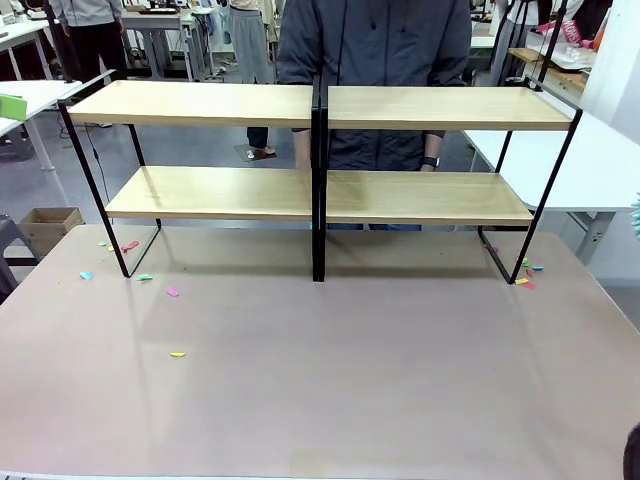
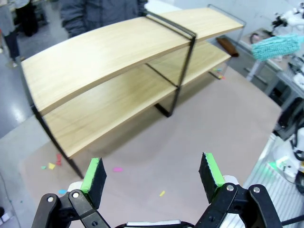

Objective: Clean the shelves.
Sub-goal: Place the Duster on the table.

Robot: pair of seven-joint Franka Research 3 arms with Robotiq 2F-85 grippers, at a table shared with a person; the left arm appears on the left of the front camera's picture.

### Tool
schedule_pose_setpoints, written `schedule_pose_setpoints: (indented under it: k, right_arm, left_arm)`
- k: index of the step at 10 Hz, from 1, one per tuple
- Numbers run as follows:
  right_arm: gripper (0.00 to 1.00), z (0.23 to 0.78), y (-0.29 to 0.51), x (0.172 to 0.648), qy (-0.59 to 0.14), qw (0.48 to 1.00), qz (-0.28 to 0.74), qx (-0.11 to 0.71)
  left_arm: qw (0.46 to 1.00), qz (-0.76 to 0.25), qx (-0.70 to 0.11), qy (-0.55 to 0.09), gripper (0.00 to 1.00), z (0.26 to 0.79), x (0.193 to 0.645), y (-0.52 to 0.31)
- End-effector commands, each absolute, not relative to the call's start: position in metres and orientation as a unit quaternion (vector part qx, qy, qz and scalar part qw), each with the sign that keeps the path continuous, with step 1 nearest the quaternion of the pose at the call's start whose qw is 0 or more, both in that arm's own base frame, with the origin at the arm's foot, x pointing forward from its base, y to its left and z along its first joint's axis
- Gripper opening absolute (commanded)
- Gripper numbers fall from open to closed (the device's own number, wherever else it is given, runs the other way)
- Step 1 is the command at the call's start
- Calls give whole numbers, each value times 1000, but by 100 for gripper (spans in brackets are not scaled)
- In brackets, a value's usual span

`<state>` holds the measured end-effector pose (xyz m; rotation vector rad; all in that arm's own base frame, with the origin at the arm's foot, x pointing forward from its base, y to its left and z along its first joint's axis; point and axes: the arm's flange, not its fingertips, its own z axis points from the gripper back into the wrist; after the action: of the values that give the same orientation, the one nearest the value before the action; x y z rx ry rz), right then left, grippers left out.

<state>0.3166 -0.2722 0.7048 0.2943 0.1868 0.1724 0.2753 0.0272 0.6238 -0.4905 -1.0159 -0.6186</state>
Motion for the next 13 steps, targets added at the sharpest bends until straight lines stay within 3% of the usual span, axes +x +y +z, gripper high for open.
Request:
schedule_pose_setpoints:
  k: [1, 3, 5, 9, 13]
  right_arm:
    - [13, 698, -238, 310, 136, 954, 196, 185]
    - [13, 670, -200, 316, 184, 925, 237, 231]
    - [13, 643, -162, 315, 197, 899, 251, 301]
    - [13, 568, -113, 326, 265, 853, 220, 391]
    - [13, 531, -86, 354, 272, 864, 163, 390]
  left_arm:
    - [783, -307, -365, -399, 100, 621, 269, 18]
    - [838, -223, -422, -265, 100, 548, 272, 18]
    - [875, -171, -417, -176, 100, 477, 266, 14]
    - [789, -122, -601, -30, 100, 365, 244, -15]
    - [771, -90, -628, 54, 100, 322, 230, -19]
